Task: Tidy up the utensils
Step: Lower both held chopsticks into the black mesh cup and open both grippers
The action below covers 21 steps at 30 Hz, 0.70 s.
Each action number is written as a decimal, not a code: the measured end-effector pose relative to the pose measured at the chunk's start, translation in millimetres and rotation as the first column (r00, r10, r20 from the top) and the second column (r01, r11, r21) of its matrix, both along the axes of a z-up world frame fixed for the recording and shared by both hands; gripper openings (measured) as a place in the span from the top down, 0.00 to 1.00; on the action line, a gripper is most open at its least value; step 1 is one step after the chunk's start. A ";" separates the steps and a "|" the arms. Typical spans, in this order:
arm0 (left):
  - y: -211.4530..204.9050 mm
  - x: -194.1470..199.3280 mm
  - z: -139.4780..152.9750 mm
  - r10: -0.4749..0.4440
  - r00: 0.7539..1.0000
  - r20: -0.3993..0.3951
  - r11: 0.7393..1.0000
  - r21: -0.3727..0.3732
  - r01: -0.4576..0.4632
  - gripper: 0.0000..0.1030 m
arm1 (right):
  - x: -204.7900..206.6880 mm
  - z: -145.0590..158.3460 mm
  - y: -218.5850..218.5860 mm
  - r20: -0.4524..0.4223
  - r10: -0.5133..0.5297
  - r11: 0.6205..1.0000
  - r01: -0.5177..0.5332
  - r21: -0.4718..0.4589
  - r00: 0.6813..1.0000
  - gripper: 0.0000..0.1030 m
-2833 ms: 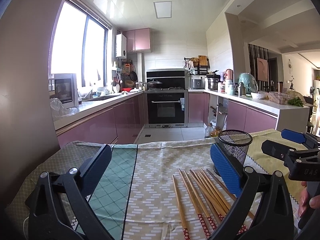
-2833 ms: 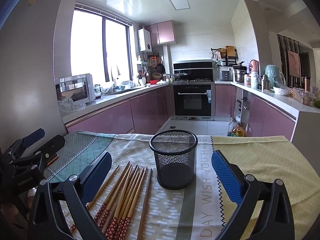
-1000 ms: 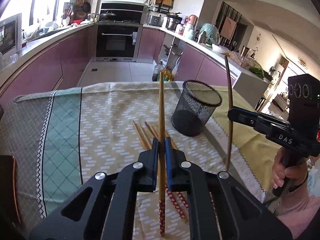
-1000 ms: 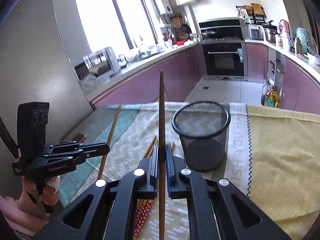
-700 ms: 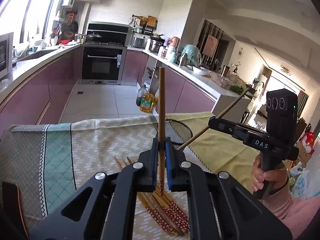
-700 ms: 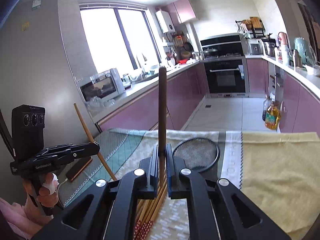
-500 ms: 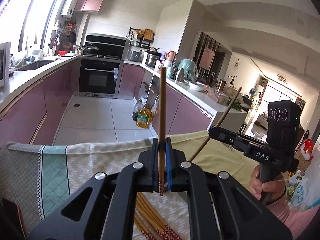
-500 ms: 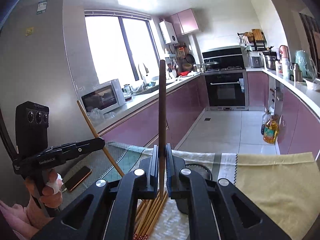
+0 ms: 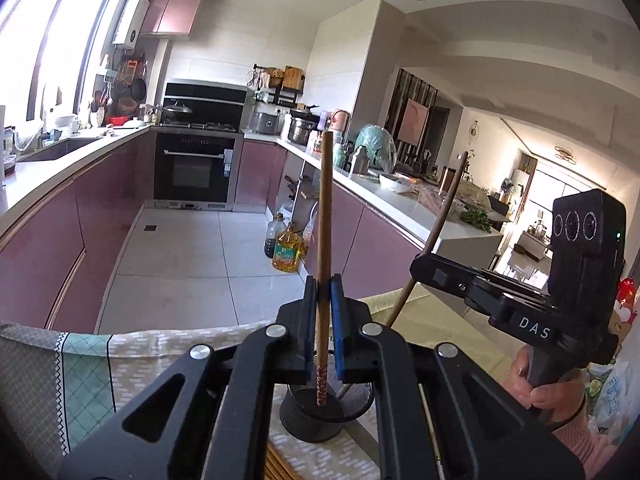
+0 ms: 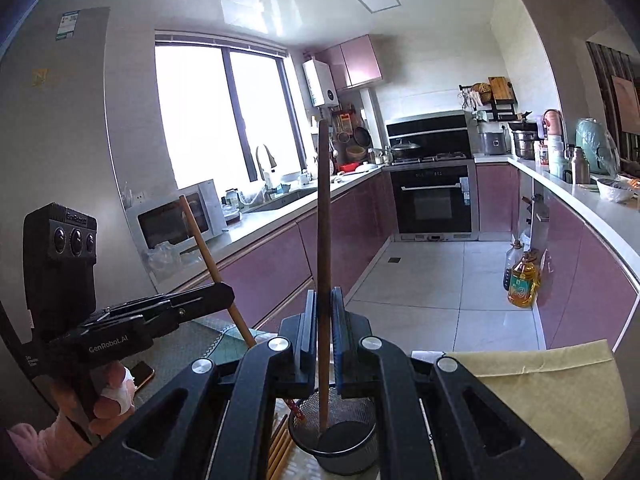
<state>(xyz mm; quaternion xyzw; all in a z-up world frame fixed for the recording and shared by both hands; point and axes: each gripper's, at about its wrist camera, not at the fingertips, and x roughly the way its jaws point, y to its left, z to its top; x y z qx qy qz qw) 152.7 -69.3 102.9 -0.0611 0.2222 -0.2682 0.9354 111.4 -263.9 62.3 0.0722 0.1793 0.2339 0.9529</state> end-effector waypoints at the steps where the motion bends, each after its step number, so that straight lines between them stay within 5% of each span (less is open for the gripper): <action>1: -2.9 4.0 -7.8 -0.005 1.000 -0.020 1.000 0.009 0.005 0.93 | 3.4 -5.3 3.4 -0.015 0.000 1.000 0.000 -0.009 1.000 0.94; 11: -24.1 44.2 -66.0 -0.032 0.985 -0.167 0.995 0.089 0.047 0.92 | 45.0 -67.2 29.6 -0.291 0.030 0.990 -0.068 -0.124 0.956 0.94; 21: -20.1 52.3 -80.8 0.008 0.984 -0.175 0.995 0.096 0.009 0.82 | 58.1 -69.5 29.6 -0.309 -0.008 0.995 -0.023 -0.097 0.951 0.91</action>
